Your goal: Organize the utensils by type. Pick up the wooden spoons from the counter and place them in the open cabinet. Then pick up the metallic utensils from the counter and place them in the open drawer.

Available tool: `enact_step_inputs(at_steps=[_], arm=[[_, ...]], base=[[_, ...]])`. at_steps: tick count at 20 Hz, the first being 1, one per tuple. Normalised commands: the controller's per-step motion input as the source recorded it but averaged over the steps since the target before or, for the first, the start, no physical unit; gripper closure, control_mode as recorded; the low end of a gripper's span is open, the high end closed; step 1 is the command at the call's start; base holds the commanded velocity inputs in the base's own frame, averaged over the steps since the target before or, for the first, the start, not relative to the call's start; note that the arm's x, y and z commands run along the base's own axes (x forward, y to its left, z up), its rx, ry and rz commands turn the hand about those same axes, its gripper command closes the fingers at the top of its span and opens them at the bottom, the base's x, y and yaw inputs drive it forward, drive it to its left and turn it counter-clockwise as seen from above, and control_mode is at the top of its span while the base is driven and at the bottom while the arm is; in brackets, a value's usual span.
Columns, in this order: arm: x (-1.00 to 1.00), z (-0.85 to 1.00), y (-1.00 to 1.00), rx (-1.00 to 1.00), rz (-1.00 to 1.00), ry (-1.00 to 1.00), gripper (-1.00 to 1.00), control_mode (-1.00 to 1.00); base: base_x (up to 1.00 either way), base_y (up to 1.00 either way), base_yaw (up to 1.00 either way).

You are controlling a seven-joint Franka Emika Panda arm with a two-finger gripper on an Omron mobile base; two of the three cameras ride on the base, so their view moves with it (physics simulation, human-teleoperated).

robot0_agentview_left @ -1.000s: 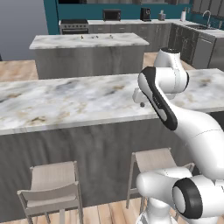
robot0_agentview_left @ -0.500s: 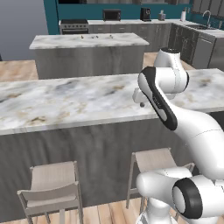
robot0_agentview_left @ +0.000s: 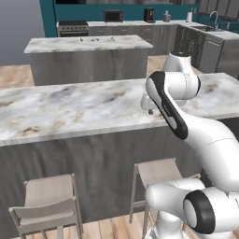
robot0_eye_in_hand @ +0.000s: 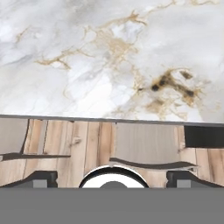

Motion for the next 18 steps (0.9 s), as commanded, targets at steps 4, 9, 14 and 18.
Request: enact_step_inputs(at_steps=[4, 9, 14, 18], arm=[[0.0, 0.0, 0.0, 0.0, 0.0, 0.0, -1.0, 1.0], [0.0, 0.0, 0.0, 0.0, 0.0, 0.0, -1.0, 1.0], [0.0, 0.0, 0.0, 0.0, 0.0, 0.0, -1.0, 1.0], [0.0, 0.0, 0.0, 0.0, 0.0, 0.0, -1.0, 1.0]], base=[[-0.04, -0.69, -0.09], [-0.01, -0.83, -0.08], [0.0, -0.95, -0.07], [0.0, -1.0, -0.05]])
